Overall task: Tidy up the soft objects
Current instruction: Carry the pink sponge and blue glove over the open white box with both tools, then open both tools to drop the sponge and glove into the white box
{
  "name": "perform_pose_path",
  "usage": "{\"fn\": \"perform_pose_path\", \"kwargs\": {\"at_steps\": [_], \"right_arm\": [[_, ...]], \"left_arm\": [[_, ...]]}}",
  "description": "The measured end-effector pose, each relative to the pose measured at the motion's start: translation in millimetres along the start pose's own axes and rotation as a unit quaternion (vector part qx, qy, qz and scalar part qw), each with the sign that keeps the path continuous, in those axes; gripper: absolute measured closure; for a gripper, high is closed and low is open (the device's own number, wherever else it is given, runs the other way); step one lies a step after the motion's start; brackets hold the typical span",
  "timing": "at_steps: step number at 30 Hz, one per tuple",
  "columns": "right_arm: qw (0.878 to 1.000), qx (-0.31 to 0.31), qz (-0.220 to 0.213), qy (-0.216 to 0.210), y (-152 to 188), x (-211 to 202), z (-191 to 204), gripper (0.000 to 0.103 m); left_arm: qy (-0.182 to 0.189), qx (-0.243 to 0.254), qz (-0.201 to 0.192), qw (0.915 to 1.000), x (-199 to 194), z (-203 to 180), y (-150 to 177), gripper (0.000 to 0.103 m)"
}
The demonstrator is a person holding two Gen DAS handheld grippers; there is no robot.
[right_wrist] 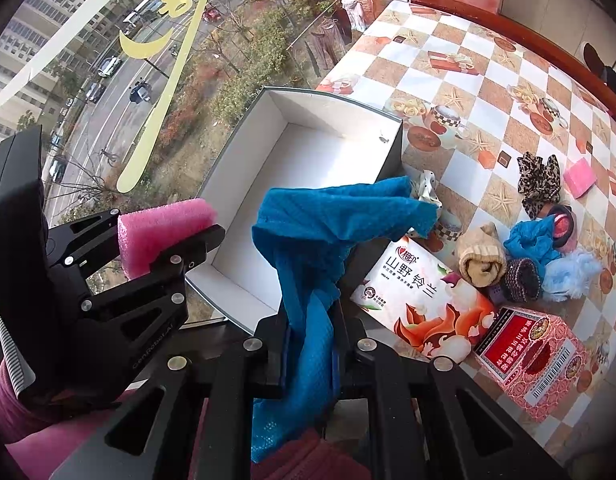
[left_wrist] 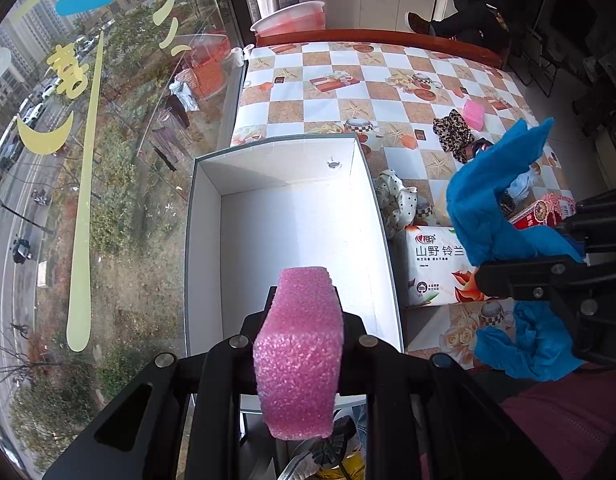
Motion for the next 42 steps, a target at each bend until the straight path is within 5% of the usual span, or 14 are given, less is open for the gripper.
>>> {"fn": "perform_pose_path", "kwargs": {"at_steps": [19,42], "right_arm": [[1.0,-0.013,0.021,0.004,-14,18,10,0.087],[0.999,-0.028,0.046,0.005,-40,60,37,0.087]], "left_arm": [[-0.012,-0.067,0.045,0.9966,34,37,15,0.081],[-0.011,-0.08,0.093,0.9924,68,48,30,0.081]]}}
Point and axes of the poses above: each gripper's, at about its wrist camera, not at the fingertips, and x roughly the way its jaws point, z to its left, y to its underside, the point moved 1 cm from there along x, roughly the way its jaws point, and after that the axes turned 5 degrees about -y, right-handed, at the moved point
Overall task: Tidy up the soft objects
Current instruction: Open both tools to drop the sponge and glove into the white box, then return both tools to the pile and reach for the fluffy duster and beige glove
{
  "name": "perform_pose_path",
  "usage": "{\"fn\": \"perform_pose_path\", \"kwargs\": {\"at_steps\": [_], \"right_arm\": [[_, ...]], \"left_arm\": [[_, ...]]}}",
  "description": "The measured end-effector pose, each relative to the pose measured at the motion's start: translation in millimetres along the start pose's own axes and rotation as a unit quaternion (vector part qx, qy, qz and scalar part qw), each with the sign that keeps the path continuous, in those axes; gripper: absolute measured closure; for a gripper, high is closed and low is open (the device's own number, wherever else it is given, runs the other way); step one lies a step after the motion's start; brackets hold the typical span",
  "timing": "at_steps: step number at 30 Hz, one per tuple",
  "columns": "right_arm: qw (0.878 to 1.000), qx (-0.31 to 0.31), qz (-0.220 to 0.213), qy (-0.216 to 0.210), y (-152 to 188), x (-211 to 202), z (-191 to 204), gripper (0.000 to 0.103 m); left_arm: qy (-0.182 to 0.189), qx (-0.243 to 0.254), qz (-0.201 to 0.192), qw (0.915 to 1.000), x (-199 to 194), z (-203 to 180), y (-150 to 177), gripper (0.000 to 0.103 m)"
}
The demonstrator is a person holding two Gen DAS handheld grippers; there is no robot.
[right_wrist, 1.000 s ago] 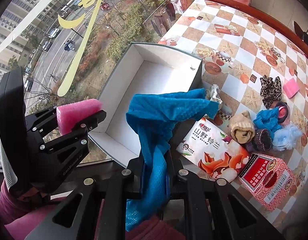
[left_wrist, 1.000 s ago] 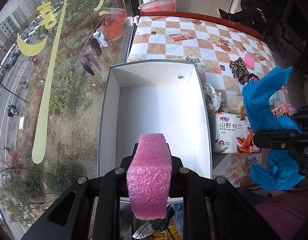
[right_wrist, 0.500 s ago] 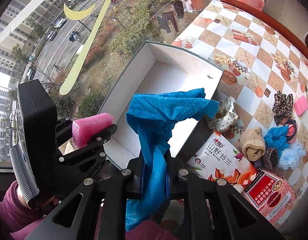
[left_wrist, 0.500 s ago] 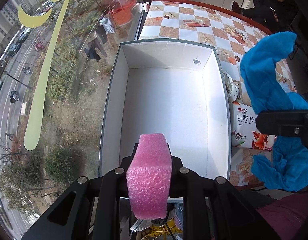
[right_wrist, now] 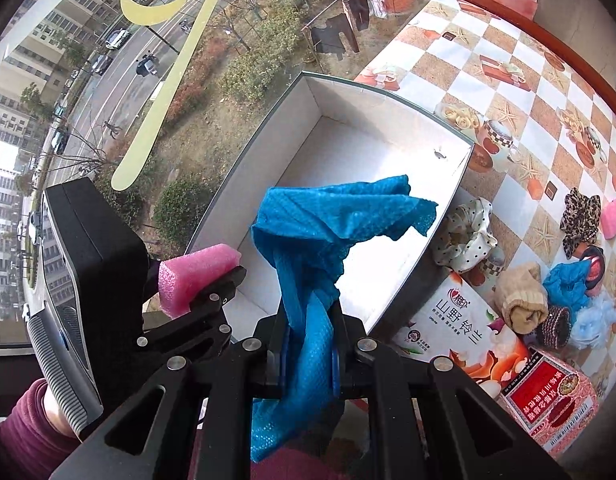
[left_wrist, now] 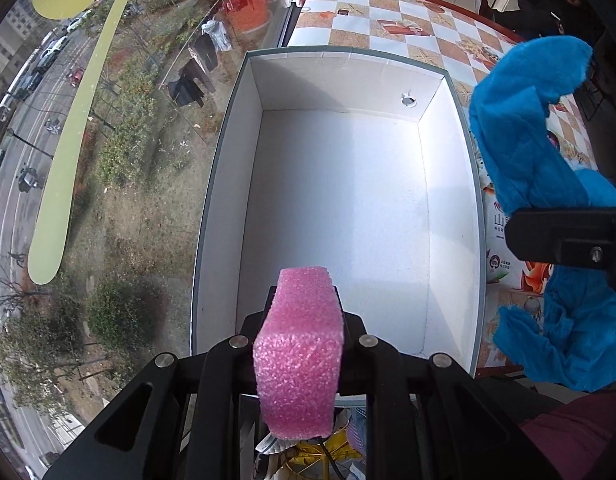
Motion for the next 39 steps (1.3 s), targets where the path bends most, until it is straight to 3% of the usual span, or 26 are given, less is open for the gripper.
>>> {"fn": "perform_pose_path", "kwargs": {"at_steps": [13,15,17,19,20,21,23,26,27,29,35,39], "right_arm": [[1.0,0.013,0.007,0.0,1,10,-3,0.087],[1.0,0.011,0.005,0.0,1,11,-2,0.087],[1.0,0.011,0.005,0.0,1,11,-1,0.087],[1.0,0.012,0.004,0.0,1,11,-1,0.086],[1.0,0.014,0.002,0.0,1,10,-2,0.072],[1.0,0.017,-0.002,0.0,1,9,-3,0.042],[1.0,0.025,-0.014,0.011,2,4,-7,0.021],[0.999,0.045,-0.022,0.014,1,-3,-15,0.019],[0.998,0.052,-0.025,0.019,2,-6,-18,0.009],[0.997,0.067,-0.038,0.022,5,-16,-25,0.001],[0.988,0.135,-0.069,0.032,16,-62,-61,0.001],[0.972,0.209,-0.097,0.05,37,-106,-110,0.001]], "left_arm": [[0.012,0.002,0.0,0.9999,6,1,1,0.081],[0.012,0.003,-0.006,0.9999,5,1,2,0.07],[0.009,0.004,-0.013,0.9999,3,1,2,0.031],[0.009,0.003,-0.025,0.9996,-1,2,3,0.021],[0.009,0.002,-0.029,0.9995,-3,2,2,0.019],[0.013,-0.003,-0.032,0.9994,-3,3,2,0.016],[0.02,-0.016,-0.037,0.999,-1,8,0,0.0],[0.035,-0.028,-0.038,0.9983,5,10,-3,0.0],[0.041,-0.031,-0.04,0.9979,5,10,-5,0.0],[0.053,-0.033,-0.051,0.9967,5,9,-9,0.0],[0.09,-0.011,-0.07,0.9934,-9,-10,-27,0.0],[0.125,0.036,-0.072,0.9889,-27,-52,-47,0.0]]}}
Point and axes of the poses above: each gripper's, at about its wrist camera, not at the fingertips, and x roughly the way its jaws point, z to its left, y to its underside, the point moved 1 cm from there along x, roughly the way its jaws point, and after that the axes turned 5 degrees about -y, right-handed, at the moved point
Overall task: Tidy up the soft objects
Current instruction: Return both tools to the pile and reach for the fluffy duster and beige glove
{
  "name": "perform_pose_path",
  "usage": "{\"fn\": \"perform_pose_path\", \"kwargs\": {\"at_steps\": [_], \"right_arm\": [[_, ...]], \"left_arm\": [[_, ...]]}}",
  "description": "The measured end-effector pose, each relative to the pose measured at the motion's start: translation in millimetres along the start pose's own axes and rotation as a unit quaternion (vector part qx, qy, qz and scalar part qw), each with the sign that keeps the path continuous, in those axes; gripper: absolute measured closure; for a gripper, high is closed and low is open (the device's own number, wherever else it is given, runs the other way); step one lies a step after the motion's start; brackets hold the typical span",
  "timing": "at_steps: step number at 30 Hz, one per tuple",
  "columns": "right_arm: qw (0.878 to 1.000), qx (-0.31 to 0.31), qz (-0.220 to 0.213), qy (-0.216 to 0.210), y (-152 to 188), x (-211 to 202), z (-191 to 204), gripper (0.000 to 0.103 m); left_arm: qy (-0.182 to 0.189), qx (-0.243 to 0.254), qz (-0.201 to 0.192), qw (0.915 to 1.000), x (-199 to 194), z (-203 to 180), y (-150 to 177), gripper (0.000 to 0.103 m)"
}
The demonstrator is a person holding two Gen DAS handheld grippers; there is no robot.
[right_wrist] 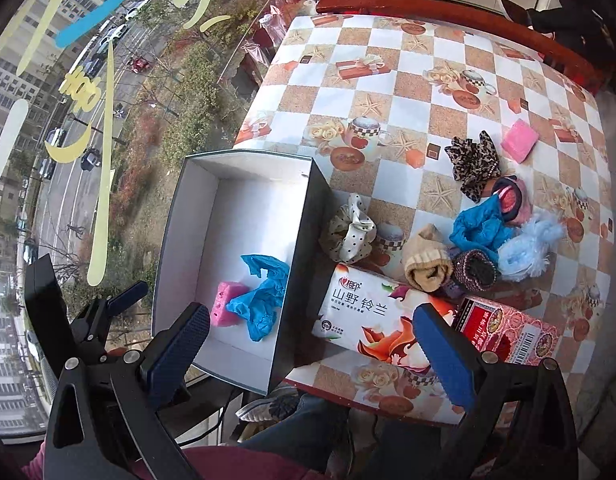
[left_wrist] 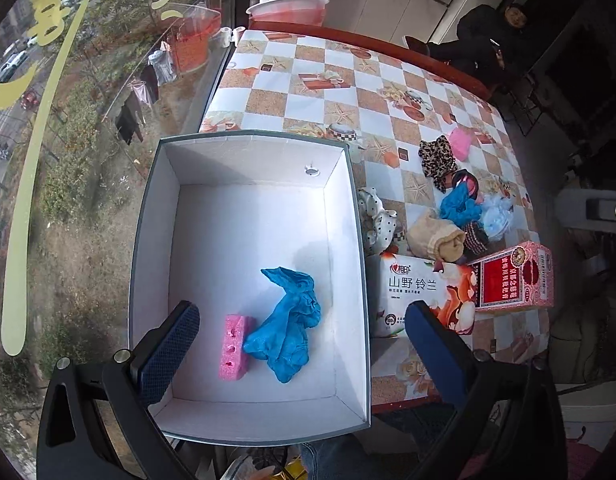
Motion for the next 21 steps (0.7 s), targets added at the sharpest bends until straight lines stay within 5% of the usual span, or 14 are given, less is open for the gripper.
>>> {"fn": "perform_pose_path", "kwargs": {"at_steps": [6,11,21], "right_arm": [[0.991,0.131,-0.03,0.013,-2,-46,-109,0.001],[0.974,0.225,-0.016,-0.007,0,-34,-190,0.001],[0.944,0.319,0.049,-0.071,-7,40,-282,0.001]], "left_arm": [[0.014,0.1,0.006,0.9949,5,-81,-37,0.0],[0.022,0.145,0.044,0.9882,39,-127,-57,0.0],[0.061,0.033,0.193,0.9788,130,-150,-94,0.0]]}}
Point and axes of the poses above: each gripper's, at about its wrist camera, not at the fingertips, and x roughly the way its jaws point, z to its left, y to its underside, the point moved 1 cm from there along x, roughly the way its jaws point, and after that the axes turned 5 degrees about -y, right-handed, at the moved point
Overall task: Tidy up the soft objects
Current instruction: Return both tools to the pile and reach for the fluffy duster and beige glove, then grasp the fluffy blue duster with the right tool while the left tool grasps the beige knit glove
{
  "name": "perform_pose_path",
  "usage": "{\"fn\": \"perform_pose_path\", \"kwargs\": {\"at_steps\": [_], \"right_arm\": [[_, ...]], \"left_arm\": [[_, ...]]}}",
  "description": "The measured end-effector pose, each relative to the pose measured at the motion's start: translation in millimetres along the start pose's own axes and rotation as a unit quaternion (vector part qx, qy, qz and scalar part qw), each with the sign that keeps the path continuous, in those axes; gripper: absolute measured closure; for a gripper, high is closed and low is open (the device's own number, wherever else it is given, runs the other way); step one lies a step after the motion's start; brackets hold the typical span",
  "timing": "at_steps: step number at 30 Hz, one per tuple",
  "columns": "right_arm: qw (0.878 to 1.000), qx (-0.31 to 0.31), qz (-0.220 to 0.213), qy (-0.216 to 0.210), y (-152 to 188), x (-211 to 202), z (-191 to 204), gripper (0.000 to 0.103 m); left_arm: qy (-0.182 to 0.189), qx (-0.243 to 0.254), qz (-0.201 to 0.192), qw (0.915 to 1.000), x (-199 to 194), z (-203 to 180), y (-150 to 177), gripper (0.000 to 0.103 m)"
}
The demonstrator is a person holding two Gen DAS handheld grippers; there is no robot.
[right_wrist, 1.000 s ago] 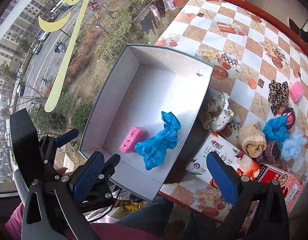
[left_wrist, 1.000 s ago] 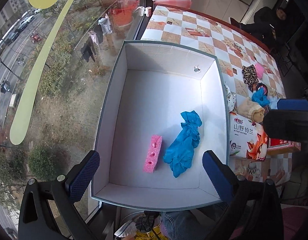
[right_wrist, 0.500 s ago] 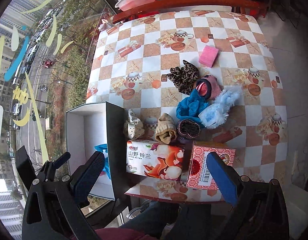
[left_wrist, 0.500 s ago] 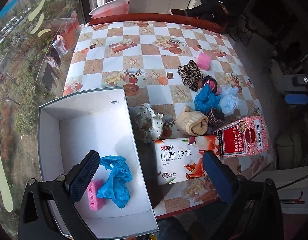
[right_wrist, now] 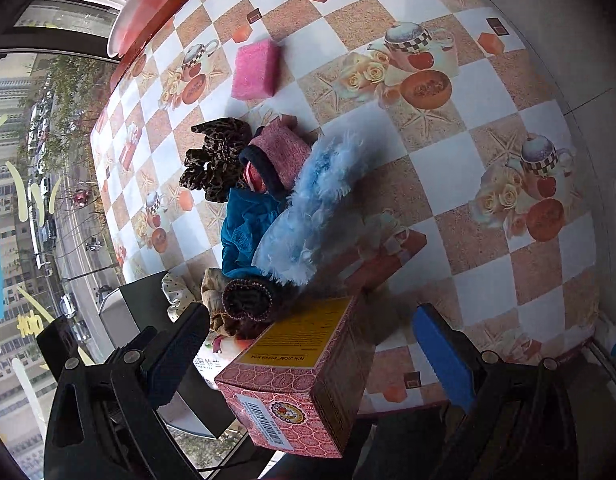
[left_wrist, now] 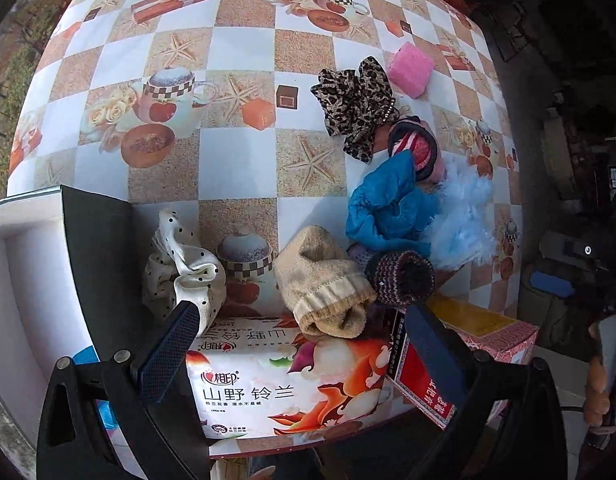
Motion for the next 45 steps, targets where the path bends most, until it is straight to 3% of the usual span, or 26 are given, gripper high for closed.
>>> {"fn": "perform_pose_path", "kwargs": {"at_steps": [5,14,16,18,19,21,25,27,29,30,32,38,45], "right_arm": [[0.999,0.037,0.033,-0.018,-29,35,-18,0.001],[0.988,0.097,0.086,-0.088,-52,87,-33,0.001],[0.986,0.104,0.092,-0.096,-53,93,-36,0.01],[0.983,0.113,0.099,-0.109,-53,96,-40,0.038],[0.981,0.116,0.103,-0.116,-52,97,-42,0.042],[0.981,0.116,0.103,-0.119,-49,95,-46,0.065],[0.984,0.096,0.096,-0.118,-44,85,-48,0.067],[0.984,0.093,0.091,-0.122,-44,78,-45,0.068],[0.984,0.093,0.086,-0.128,-43,75,-46,0.072],[0.984,0.092,0.083,-0.129,-41,71,-46,0.072],[0.985,0.085,0.074,-0.13,-40,64,-46,0.072],[0.991,0.056,0.034,-0.115,-35,38,-38,0.072],[0.996,0.005,-0.008,-0.085,-27,12,-19,0.072]], "left_arm": [[-0.01,-0.012,0.044,0.9989,25,-10,-19,0.0],[-0.035,-0.022,0.094,0.9948,54,-17,-34,0.0],[-0.041,-0.027,0.101,0.9937,59,-16,-35,0.0],[-0.04,-0.029,0.106,0.9931,63,-15,-34,0.001],[-0.039,-0.029,0.109,0.9928,64,-15,-34,0.002],[-0.041,-0.026,0.117,0.992,67,-15,-32,0.005],[-0.034,-0.017,0.134,0.9903,75,-18,-24,0.008],[-0.032,-0.013,0.141,0.9895,76,-18,-21,0.024],[-0.018,-0.014,0.154,0.9877,80,-17,-18,0.067],[-0.015,-0.016,0.154,0.9878,79,-15,-15,0.071],[-0.018,-0.009,0.132,0.991,72,-15,-12,0.079],[-0.031,0.007,0.036,0.9988,27,-19,-2,0.08],[-0.054,0.038,-0.043,0.9969,-16,-17,9,0.08]]}}
Point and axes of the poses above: each gripper's, at about its wrist camera, not at the fingertips, and x roughly the way its jaws point, z to its left, y to its underside, the point moved 1 cm from there along x, roughly the way its jaws point, and after that the axes turned 5 degrees about -y, right-handed, at the moved point
